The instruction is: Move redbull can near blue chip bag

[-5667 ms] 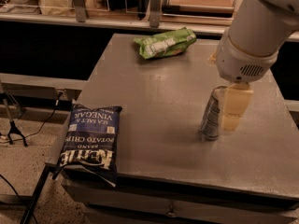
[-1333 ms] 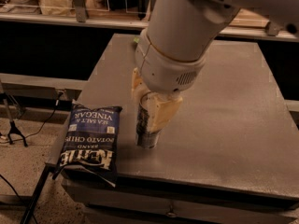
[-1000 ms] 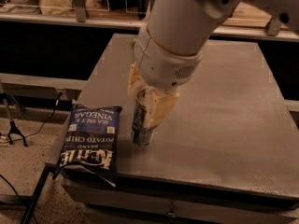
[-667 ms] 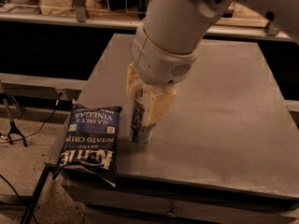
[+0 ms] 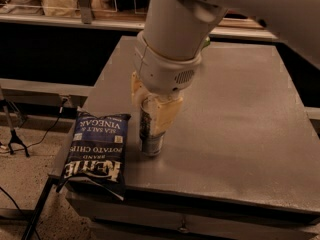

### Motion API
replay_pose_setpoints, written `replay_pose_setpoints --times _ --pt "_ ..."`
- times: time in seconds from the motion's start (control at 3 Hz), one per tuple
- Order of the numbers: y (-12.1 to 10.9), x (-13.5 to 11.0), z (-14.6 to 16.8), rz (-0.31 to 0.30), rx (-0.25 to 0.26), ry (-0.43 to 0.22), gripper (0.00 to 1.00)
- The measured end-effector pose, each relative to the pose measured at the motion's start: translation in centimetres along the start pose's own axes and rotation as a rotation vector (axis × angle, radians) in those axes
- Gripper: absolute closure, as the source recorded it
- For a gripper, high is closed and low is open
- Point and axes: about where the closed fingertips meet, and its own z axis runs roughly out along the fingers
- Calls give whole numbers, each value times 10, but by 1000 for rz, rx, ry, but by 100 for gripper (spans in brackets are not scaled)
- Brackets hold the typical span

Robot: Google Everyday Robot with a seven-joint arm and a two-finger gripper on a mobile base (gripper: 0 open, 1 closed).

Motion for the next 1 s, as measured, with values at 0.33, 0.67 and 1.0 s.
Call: replay_pose_setpoints --times 0.33,0.67,1.0 --pt "-1 -2 -1 -3 7 2 59" --pt "-2 -4 -4 -7 16 4 36" --pt "-3 -6 -7 -10 28 6 13"
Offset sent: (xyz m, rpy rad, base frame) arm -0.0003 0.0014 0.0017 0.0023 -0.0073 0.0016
